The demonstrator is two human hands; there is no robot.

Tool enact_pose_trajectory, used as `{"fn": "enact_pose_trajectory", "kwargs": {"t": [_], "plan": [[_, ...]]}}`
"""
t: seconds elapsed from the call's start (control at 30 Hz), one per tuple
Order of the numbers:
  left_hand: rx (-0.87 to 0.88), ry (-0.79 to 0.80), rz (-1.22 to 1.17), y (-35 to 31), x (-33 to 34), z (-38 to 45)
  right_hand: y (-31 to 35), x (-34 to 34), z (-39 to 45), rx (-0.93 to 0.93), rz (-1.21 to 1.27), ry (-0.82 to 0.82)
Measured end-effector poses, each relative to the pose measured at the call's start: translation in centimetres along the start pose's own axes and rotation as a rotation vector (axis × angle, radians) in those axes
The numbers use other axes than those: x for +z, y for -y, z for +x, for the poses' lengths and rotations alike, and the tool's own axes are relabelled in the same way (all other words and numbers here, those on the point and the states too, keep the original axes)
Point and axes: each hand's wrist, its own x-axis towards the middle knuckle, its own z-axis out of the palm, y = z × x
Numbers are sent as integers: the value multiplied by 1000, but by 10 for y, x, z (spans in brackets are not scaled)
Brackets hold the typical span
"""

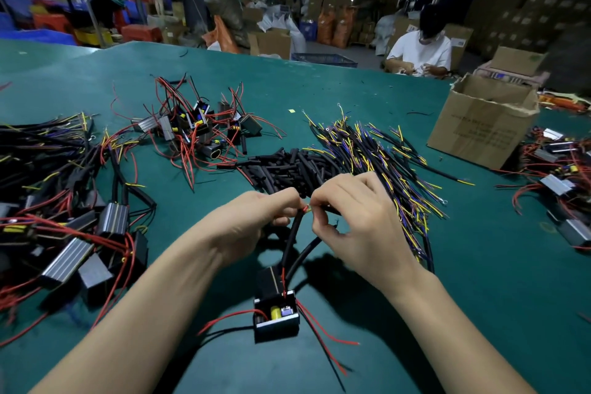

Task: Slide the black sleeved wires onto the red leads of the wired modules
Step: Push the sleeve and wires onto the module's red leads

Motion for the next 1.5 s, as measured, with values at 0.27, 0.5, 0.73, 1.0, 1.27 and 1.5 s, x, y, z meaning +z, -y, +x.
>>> {"fn": "enact_pose_trajectory", "kwargs": {"t": [0.27,0.5,0.73,1.0,1.27,1.5], "plan": [[841,-668,864,-4,4,-10,-1,-4,-4,319,249,77],[942,-548,1129,1,10,-11,-3,-2,-7,407,269,85],[893,-546,1053,6,17,-6,-2,0,-6,420,309,67],[765,-466,772,10,18,0,-2,0,-9,411,268,87],[663,-382,534,9,20,-2,-3,-2,-9,346,209,103],[511,-271,442,2,14,-3,-6,-5,-8,133,60,69]]}}
